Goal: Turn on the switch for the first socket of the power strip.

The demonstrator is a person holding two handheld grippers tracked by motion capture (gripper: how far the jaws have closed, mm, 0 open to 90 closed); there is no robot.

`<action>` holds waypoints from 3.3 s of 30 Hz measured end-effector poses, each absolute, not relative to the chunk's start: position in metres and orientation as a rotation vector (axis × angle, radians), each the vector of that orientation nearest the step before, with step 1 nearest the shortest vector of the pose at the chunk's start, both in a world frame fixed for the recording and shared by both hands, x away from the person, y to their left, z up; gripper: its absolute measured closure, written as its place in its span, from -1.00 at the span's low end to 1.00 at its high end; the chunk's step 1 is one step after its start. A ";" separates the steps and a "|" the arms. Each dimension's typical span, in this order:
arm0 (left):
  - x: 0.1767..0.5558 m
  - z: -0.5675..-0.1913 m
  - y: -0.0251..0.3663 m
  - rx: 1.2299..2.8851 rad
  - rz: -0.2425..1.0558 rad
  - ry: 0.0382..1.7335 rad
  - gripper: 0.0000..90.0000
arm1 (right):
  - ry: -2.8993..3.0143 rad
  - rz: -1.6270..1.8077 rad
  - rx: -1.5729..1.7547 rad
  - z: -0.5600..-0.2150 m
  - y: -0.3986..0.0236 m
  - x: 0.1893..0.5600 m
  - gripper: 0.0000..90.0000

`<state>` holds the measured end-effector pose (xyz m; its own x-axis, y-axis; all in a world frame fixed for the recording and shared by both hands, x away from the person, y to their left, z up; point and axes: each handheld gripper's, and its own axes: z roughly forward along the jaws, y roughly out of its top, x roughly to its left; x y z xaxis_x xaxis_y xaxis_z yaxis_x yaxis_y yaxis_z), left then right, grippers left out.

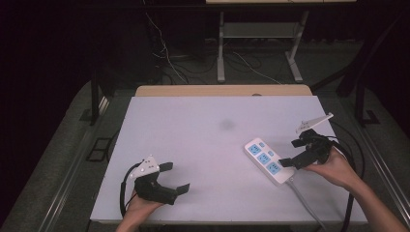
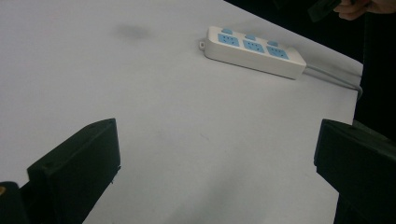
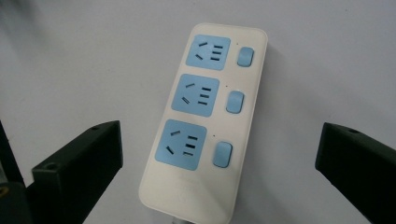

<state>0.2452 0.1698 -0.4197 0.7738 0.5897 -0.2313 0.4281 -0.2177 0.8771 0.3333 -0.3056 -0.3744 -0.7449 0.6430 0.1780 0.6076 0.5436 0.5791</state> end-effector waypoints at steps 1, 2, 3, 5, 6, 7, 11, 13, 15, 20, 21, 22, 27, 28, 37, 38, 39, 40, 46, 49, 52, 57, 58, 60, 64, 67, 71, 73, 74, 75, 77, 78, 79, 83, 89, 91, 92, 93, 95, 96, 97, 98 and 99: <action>0.245 -0.420 0.170 1.852 0.179 0.782 -1.00 | 2.715 0.978 1.098 -0.375 -0.306 0.335 -0.99; 0.245 -0.420 0.170 1.854 0.180 0.782 -1.00 | 2.721 0.966 1.100 -0.376 -0.306 0.336 -0.99; 0.245 -0.420 0.170 1.854 0.180 0.782 -1.00 | 2.742 0.958 1.085 -0.377 -0.307 0.337 -0.68; 0.245 -0.420 0.169 1.856 0.182 0.783 -1.00 | 2.758 0.977 1.073 -0.377 -0.307 0.338 -0.53; 0.245 -0.420 0.169 1.857 0.183 0.783 -1.00 | 2.763 0.977 1.069 -0.378 -0.308 0.339 -0.46; 0.245 -0.420 0.169 1.862 0.185 0.782 -1.00 | 2.763 0.977 1.069 -0.378 -0.308 0.339 -0.46; 0.245 -0.420 0.169 1.864 0.186 0.780 -1.00 | 2.766 0.967 1.073 -0.380 -0.308 0.342 -0.19; 0.245 -0.420 0.169 1.865 0.186 0.780 -1.00 | 2.771 0.965 1.068 -0.381 -0.308 0.342 -0.03; 0.245 -0.421 0.169 1.865 0.187 0.781 -1.00 | 2.773 0.972 1.061 -0.381 -0.308 0.342 0.08; 0.245 -0.421 0.169 1.866 0.189 0.781 -1.00 | 2.777 0.986 1.020 -0.381 -0.308 0.344 0.42; 0.245 -0.421 0.169 1.866 0.190 0.782 -1.00 | 2.780 0.985 1.011 -0.382 -0.308 0.344 0.50; 0.245 -0.421 0.169 1.866 0.190 0.783 -1.00 | 2.786 0.983 1.006 -0.382 -0.308 0.345 0.58; 0.245 -0.421 0.169 1.865 0.190 0.784 -1.00 | 2.804 0.976 0.973 -0.384 -0.307 0.346 0.86; 0.245 -0.421 0.169 1.866 0.191 0.783 -1.00 | 2.813 0.982 0.969 -0.385 -0.307 0.346 0.95; 0.246 -0.421 0.169 1.870 0.189 0.782 -1.00 | 2.819 0.963 0.990 -0.393 -0.307 0.349 0.98; 0.246 -0.421 0.169 1.869 0.190 0.782 -1.00 | 2.820 0.961 0.996 -0.394 -0.307 0.349 0.98; 0.246 -0.421 0.169 1.870 0.190 0.783 -1.00 | 2.820 0.963 0.997 -0.395 -0.308 0.350 0.98; 0.246 -0.421 0.169 1.869 0.190 0.783 -1.00 | 2.825 0.957 1.002 -0.396 -0.307 0.350 0.98; 0.246 -0.421 0.170 1.869 0.191 0.786 -1.00 | 2.836 0.957 1.015 -0.400 -0.306 0.350 0.98; 0.246 -0.421 0.170 1.869 0.191 0.786 -1.00 | 2.842 0.952 1.026 -0.403 -0.306 0.350 0.98; 0.247 -0.421 0.170 1.867 0.191 0.785 -1.00 | 2.835 0.966 1.031 -0.405 -0.307 0.349 0.99; 0.247 -0.422 0.170 1.870 0.191 0.783 -1.00 | 2.828 0.984 1.029 -0.409 -0.305 0.347 0.99; 0.247 -0.422 0.170 1.870 0.190 0.784 -1.00 | 2.821 0.979 1.034 -0.409 -0.305 0.347 0.99; 0.247 -0.422 0.170 1.870 0.191 0.784 -1.00 | 2.822 0.979 1.035 -0.409 -0.305 0.347 0.99; 0.247 -0.422 0.170 1.870 0.189 0.783 -1.00 | 2.817 0.965 1.027 -0.409 -0.304 0.346 0.99; 0.247 -0.422 0.169 1.872 0.188 0.780 -1.00 | 2.810 0.957 1.016 -0.409 -0.303 0.344 1.00; 0.247 -0.422 0.168 1.873 0.185 0.776 -1.00 | 2.798 0.968 1.005 -0.411 -0.304 0.342 1.00; 0.247 -0.421 0.169 1.868 0.189 0.770 -1.00 | 2.790 0.982 0.995 -0.412 -0.305 0.341 1.00; 0.246 -0.421 0.169 1.861 0.193 0.769 -1.00 | 2.782 0.989 0.992 -0.412 -0.305 0.340 1.00; 0.247 -0.420 0.170 1.855 0.195 0.769 -1.00 | 2.780 0.990 0.987 -0.413 -0.305 0.340 1.00; 0.247 -0.420 0.171 1.851 0.198 0.775 -1.00 | 2.768 1.003 0.987 -0.414 -0.306 0.338 1.00; 0.247 -0.420 0.171 1.850 0.199 0.778 -1.00 | 2.764 1.011 0.994 -0.414 -0.307 0.338 1.00; 0.247 -0.420 0.172 1.849 0.199 0.780 -1.00 | 2.762 1.019 1.002 -0.415 -0.308 0.338 1.00; 0.247 -0.420 0.173 1.843 0.204 0.783 -1.00 | 2.751 1.064 1.028 -0.417 -0.311 0.339 1.00; 0.247 -0.420 0.173 1.846 0.204 0.783 -1.00 | 2.747 1.054 1.040 -0.417 -0.310 0.338 1.00; 0.247 -0.420 0.173 1.847 0.203 0.783 -1.00 | 2.744 1.058 1.044 -0.418 -0.310 0.338 1.00; 0.247 -0.420 0.172 1.848 0.201 0.783 -1.00 | 2.744 1.052 1.048 -0.418 -0.310 0.338 1.00; 0.248 -0.421 0.172 1.850 0.201 0.781 -1.00 | 2.744 1.060 1.055 -0.419 -0.311 0.338 1.00; 0.248 -0.421 0.172 1.851 0.200 0.781 -1.00 | 2.733 1.075 1.044 -0.420 -0.311 0.337 1.00; 0.248 -0.421 0.172 1.852 0.199 0.780 -1.00 | 2.733 1.075 1.044 -0.420 -0.311 0.337 1.00; 0.248 -0.421 0.171 1.853 0.199 0.780 -1.00 | 2.734 1.080 1.046 -0.420 -0.312 0.337 1.00; 0.248 -0.421 0.171 1.853 0.198 0.781 -1.00 | 2.735 1.082 1.045 -0.420 -0.312 0.337 1.00; 0.248 -0.421 0.171 1.853 0.199 0.782 -1.00 | 2.737 1.086 1.047 -0.420 -0.312 0.338 1.00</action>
<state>0.2481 0.1714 -0.4211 0.7714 0.5976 -0.2187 0.4203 -0.2204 0.8802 0.3376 -0.3124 -0.4200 -0.7753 0.5925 0.2186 0.5813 0.5342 0.6138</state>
